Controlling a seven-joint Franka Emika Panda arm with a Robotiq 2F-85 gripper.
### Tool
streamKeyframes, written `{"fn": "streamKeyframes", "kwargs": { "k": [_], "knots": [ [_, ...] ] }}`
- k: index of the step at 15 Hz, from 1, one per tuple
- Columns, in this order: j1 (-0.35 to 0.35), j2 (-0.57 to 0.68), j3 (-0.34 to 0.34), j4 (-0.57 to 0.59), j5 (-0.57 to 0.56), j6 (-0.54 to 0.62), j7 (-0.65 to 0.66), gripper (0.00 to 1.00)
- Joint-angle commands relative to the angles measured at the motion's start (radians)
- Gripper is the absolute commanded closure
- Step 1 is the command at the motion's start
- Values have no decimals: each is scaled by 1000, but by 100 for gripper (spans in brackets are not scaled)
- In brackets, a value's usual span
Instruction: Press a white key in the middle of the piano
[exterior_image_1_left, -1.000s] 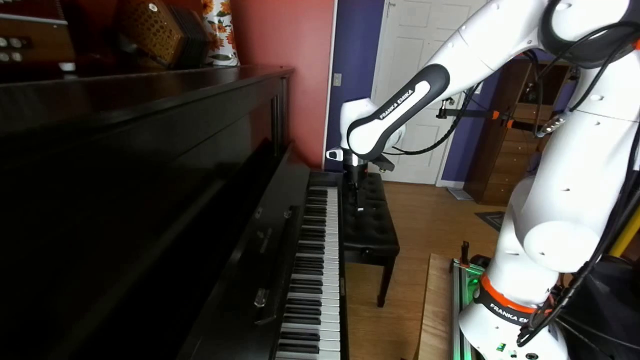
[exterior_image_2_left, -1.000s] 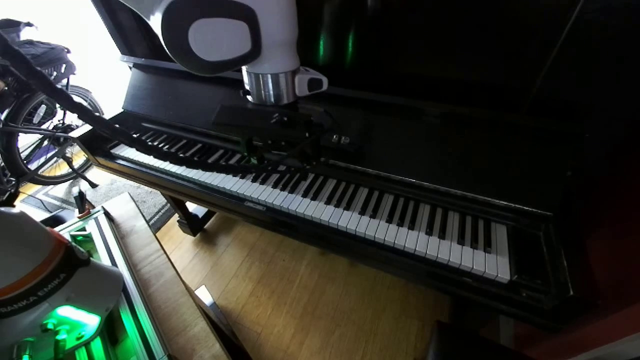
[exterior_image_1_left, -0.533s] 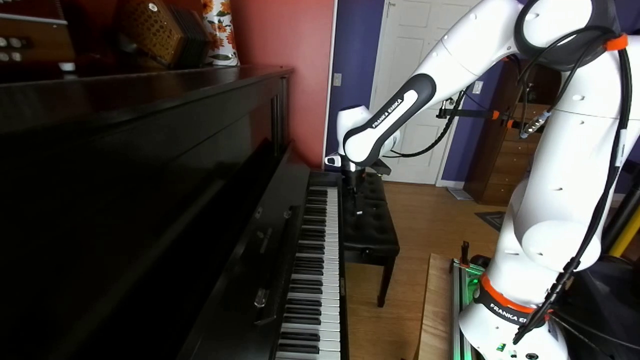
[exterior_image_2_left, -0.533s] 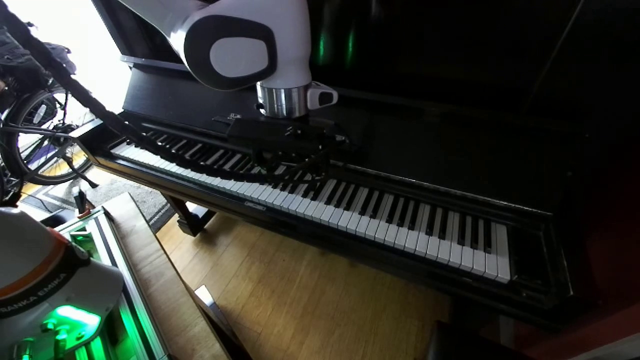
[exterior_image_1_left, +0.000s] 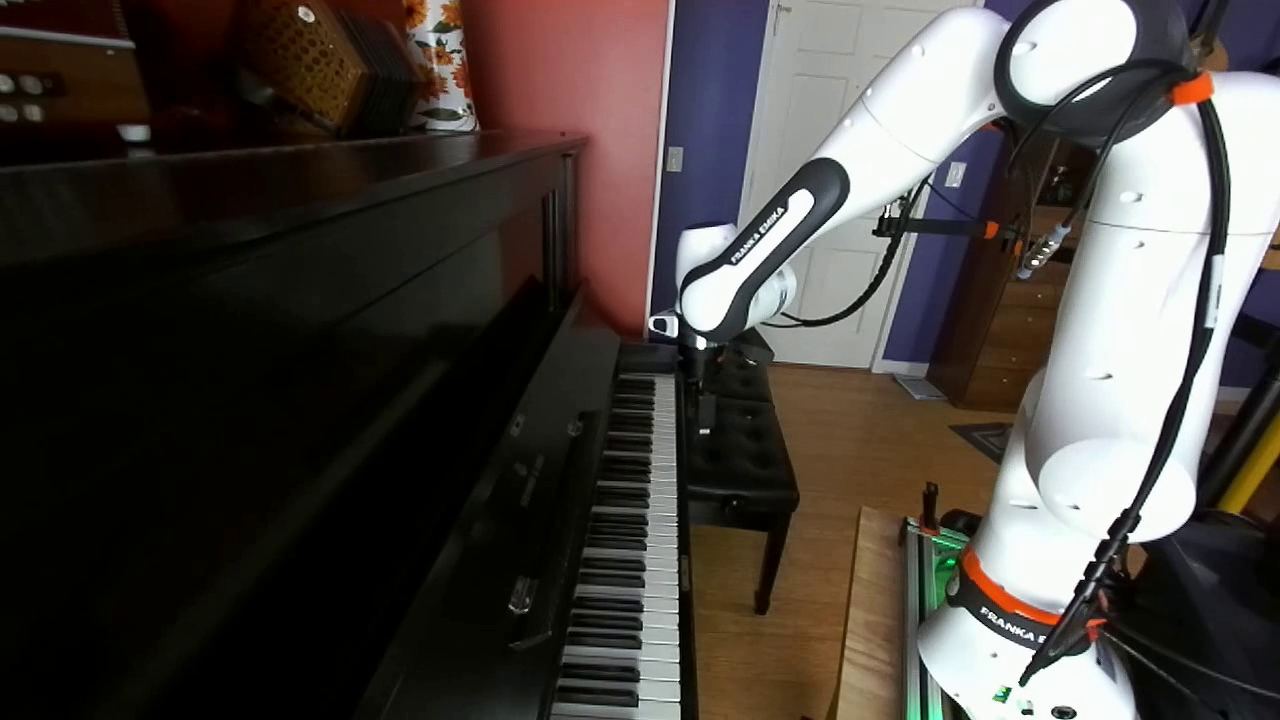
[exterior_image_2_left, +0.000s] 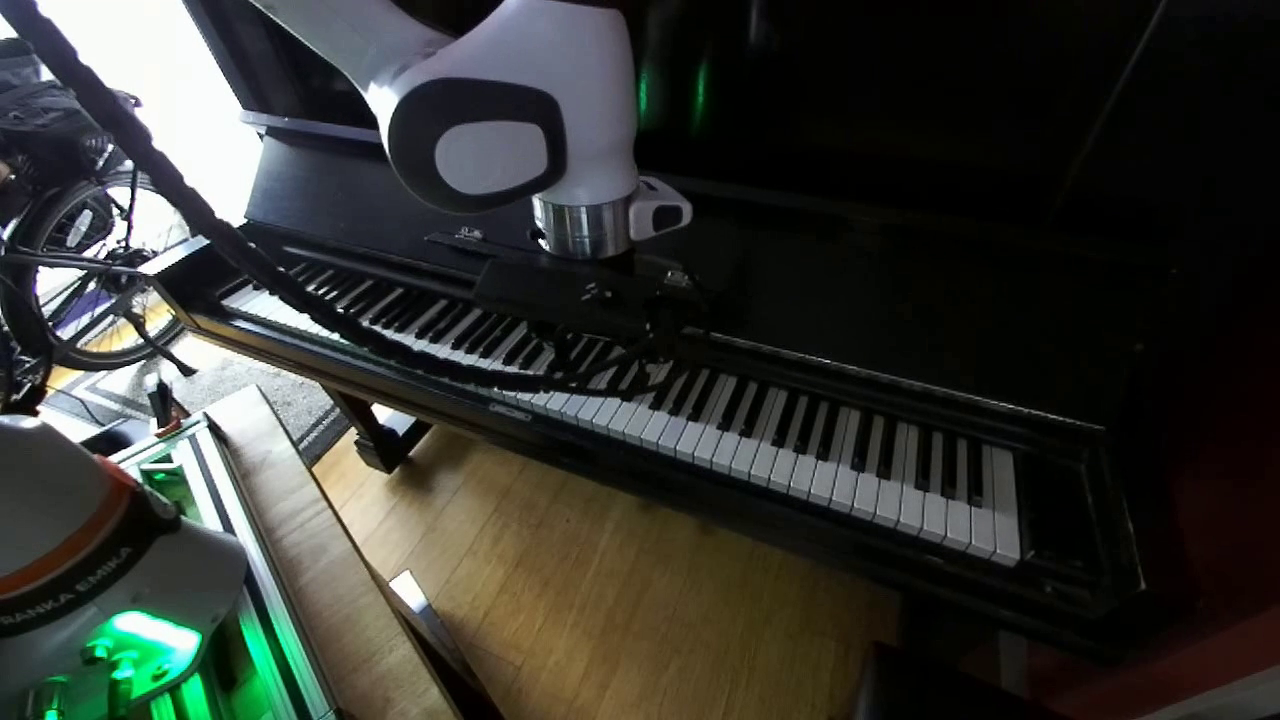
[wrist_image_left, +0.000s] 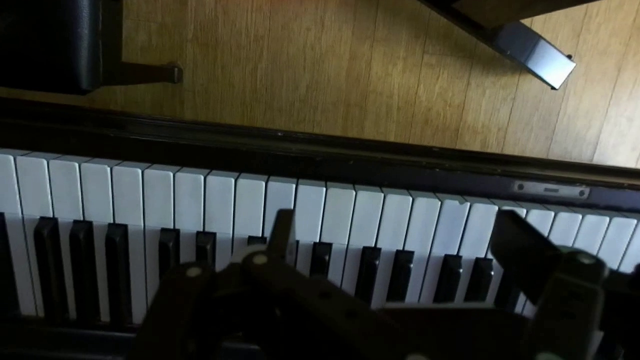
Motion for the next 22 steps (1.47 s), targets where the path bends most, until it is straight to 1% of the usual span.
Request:
{"fn": "streamKeyframes", "kwargs": {
  "k": [1, 2, 3, 4, 8, 10, 11, 12, 13, 18, 22],
  "knots": [
    [-45, 76, 26, 28, 83, 68, -63, 27],
    [-55, 94, 31, 34, 100, 83, -73, 31],
    [-66, 111, 37, 39, 119, 94, -88, 32],
    [-78, 128, 46, 46, 141, 104, -106, 38],
    [-124, 187, 82, 73, 199, 122, -170, 71],
    [-143, 214, 96, 87, 208, 128, -187, 85],
    [-151, 227, 102, 96, 210, 128, -192, 93],
    [-160, 238, 109, 104, 214, 133, -199, 99],
    [-166, 251, 112, 111, 206, 144, -196, 100],
    [-214, 303, 157, 148, 224, 198, -236, 100],
    [-246, 344, 183, 178, 214, 225, -259, 100]
  ]
}}
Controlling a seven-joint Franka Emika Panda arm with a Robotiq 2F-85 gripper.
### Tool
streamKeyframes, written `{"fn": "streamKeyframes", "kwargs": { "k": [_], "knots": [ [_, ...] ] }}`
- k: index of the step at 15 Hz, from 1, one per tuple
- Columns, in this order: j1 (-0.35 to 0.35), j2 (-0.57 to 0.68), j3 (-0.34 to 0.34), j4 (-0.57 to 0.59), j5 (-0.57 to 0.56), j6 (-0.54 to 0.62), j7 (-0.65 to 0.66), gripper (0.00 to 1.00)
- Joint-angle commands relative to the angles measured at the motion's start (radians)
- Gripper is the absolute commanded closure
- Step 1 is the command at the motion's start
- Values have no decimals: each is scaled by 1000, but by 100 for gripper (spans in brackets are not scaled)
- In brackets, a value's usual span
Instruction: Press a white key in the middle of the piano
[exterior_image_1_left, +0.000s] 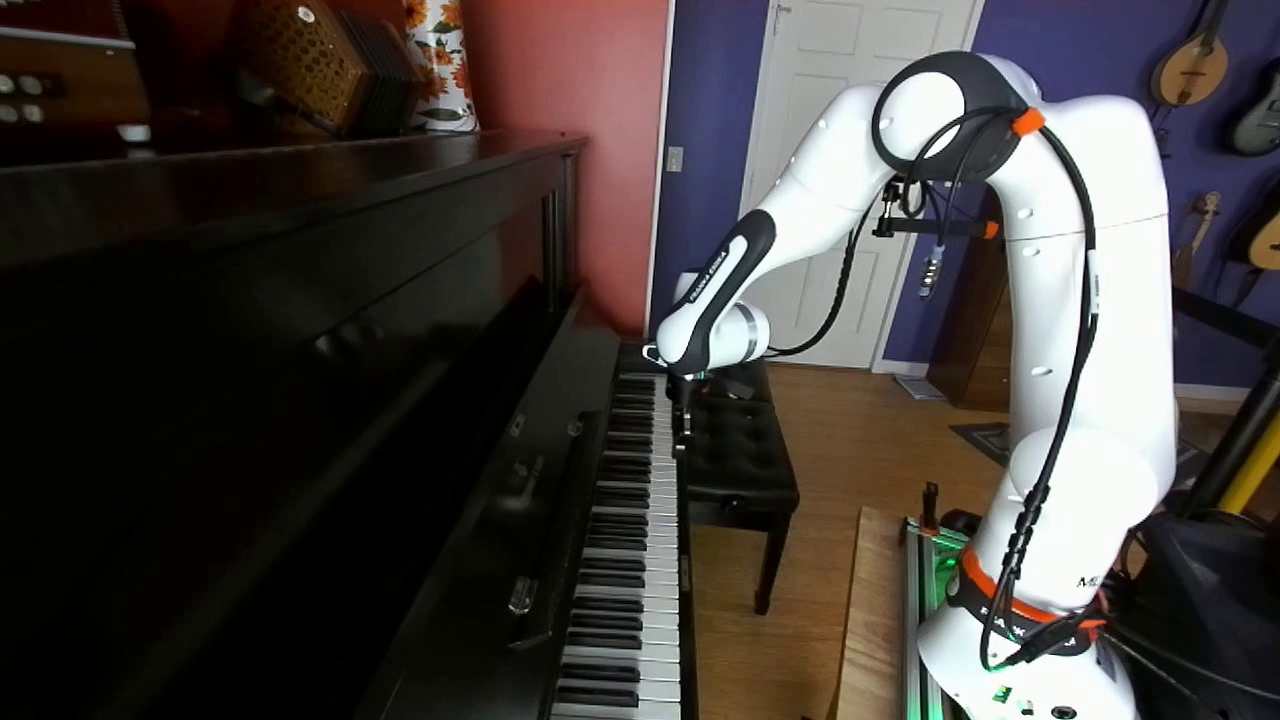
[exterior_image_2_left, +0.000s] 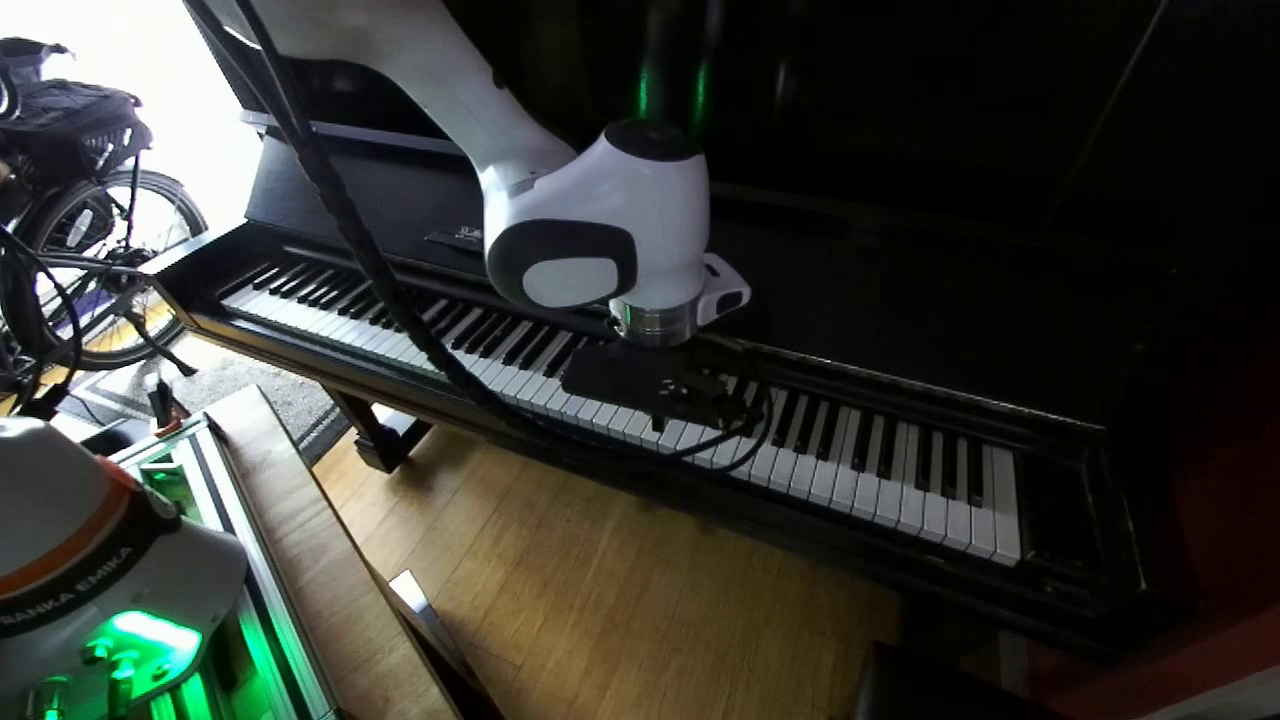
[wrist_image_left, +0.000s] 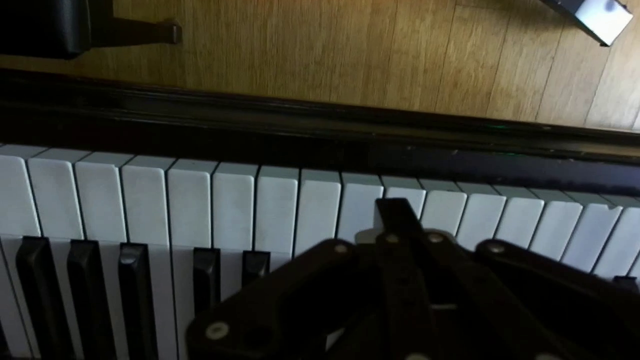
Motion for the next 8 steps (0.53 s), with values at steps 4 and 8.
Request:
{"fn": "streamKeyframes", "kwargs": {
  "k": [4, 8],
  "knots": [
    [-64, 79, 45, 56, 10, 35, -70, 100],
    [-85, 101, 57, 71, 6, 49, -96, 100]
  ]
}}
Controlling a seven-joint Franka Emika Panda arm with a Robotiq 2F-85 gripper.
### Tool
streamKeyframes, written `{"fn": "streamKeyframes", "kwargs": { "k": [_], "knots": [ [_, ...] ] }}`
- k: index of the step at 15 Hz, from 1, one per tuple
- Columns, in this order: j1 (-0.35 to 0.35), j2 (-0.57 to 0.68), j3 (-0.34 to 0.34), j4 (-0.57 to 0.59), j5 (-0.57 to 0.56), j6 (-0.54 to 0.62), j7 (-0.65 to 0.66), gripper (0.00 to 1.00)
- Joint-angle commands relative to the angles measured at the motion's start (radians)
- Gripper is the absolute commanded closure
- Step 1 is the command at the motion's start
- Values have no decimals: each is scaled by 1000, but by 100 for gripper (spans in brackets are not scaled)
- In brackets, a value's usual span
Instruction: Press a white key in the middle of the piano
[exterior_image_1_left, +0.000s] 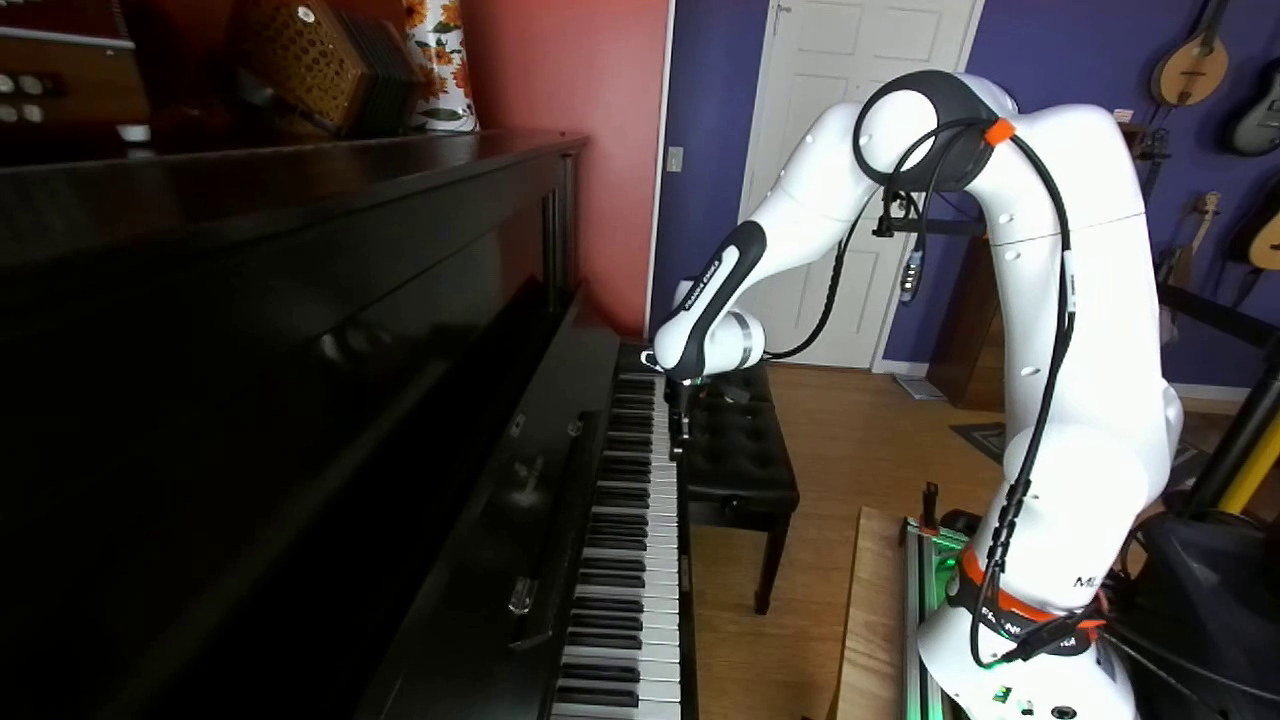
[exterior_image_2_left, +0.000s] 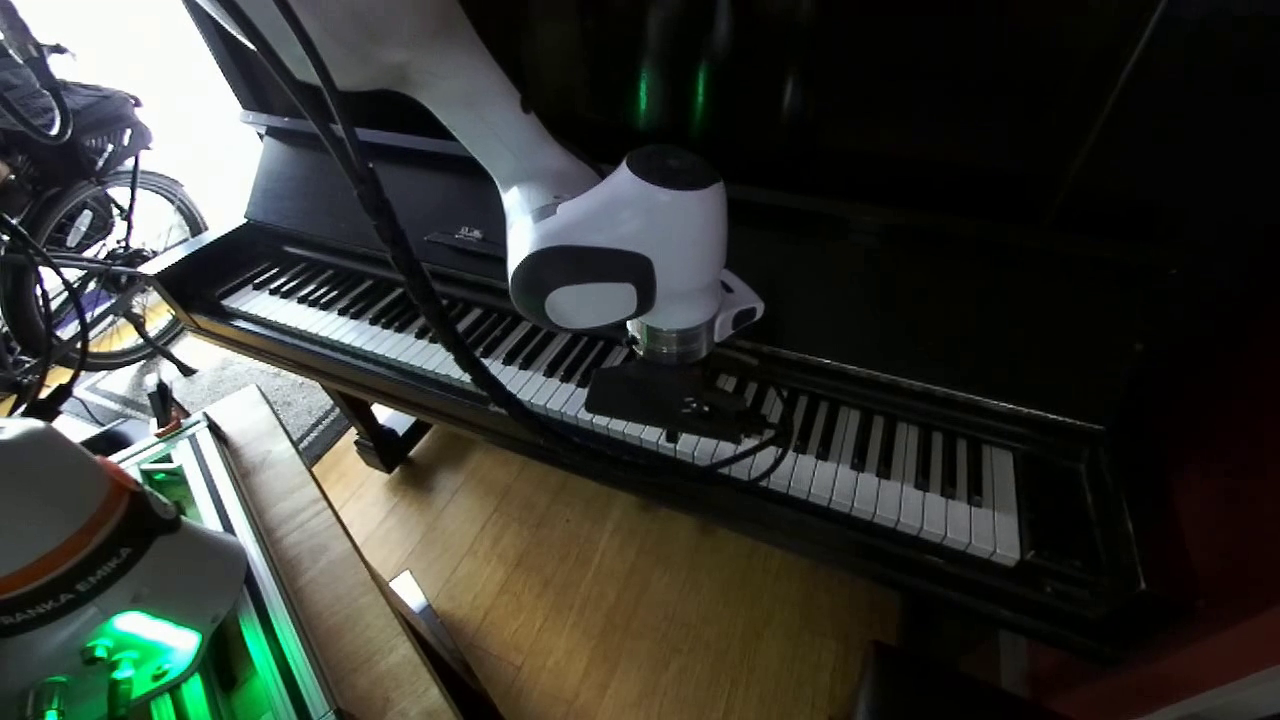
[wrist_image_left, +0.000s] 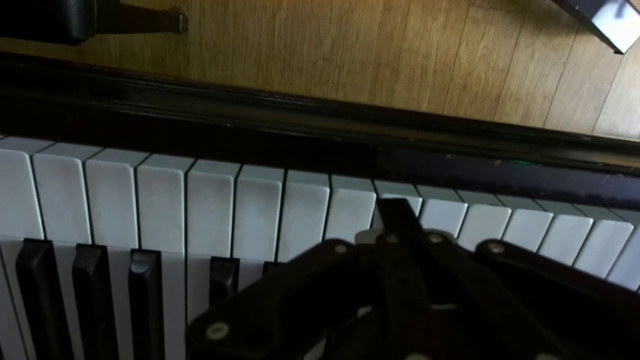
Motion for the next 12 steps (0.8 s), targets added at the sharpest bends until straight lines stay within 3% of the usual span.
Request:
{"fn": "streamKeyframes", "kwargs": {
  "k": [1, 12],
  "knots": [
    [-37, 39, 25, 25, 6, 29, -38, 100],
    [-71, 69, 54, 40, 3, 63, -35, 100]
  ]
}}
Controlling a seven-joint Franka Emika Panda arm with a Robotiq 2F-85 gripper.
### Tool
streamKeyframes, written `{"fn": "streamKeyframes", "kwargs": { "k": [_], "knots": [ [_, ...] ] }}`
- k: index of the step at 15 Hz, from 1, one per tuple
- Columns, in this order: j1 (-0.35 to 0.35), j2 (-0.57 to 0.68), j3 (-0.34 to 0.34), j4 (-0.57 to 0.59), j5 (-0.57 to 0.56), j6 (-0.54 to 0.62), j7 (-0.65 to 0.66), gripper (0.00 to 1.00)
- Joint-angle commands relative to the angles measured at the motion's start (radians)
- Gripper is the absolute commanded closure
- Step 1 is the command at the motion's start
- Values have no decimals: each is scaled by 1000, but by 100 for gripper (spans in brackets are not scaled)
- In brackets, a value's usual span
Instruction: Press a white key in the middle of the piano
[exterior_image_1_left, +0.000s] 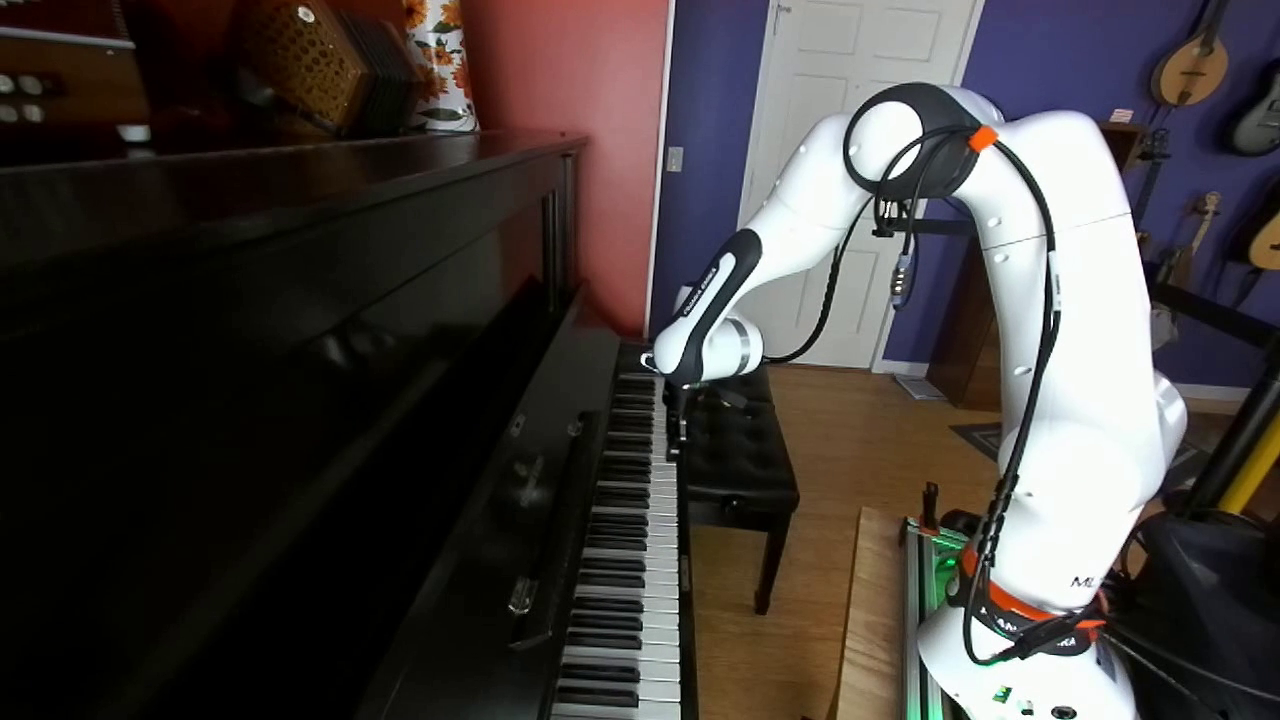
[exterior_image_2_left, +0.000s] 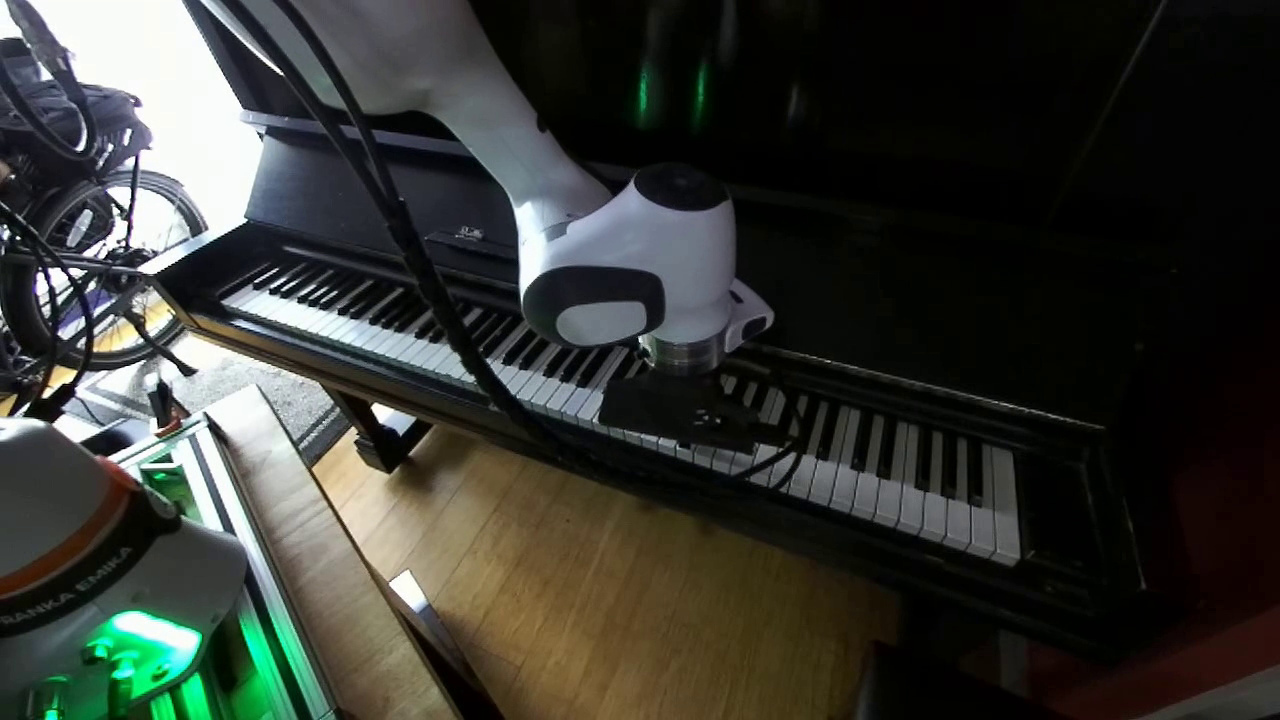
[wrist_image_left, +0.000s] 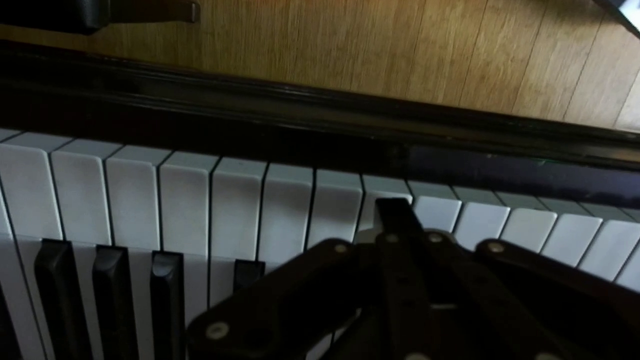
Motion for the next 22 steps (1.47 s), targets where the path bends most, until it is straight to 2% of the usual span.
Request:
{"fn": "streamKeyframes", "kwargs": {
  "k": [1, 22],
  "knots": [
    [-28, 26, 22, 14, 3, 12, -19, 100],
    [-36, 63, 29, 23, 1, 13, -12, 100]
  ]
}}
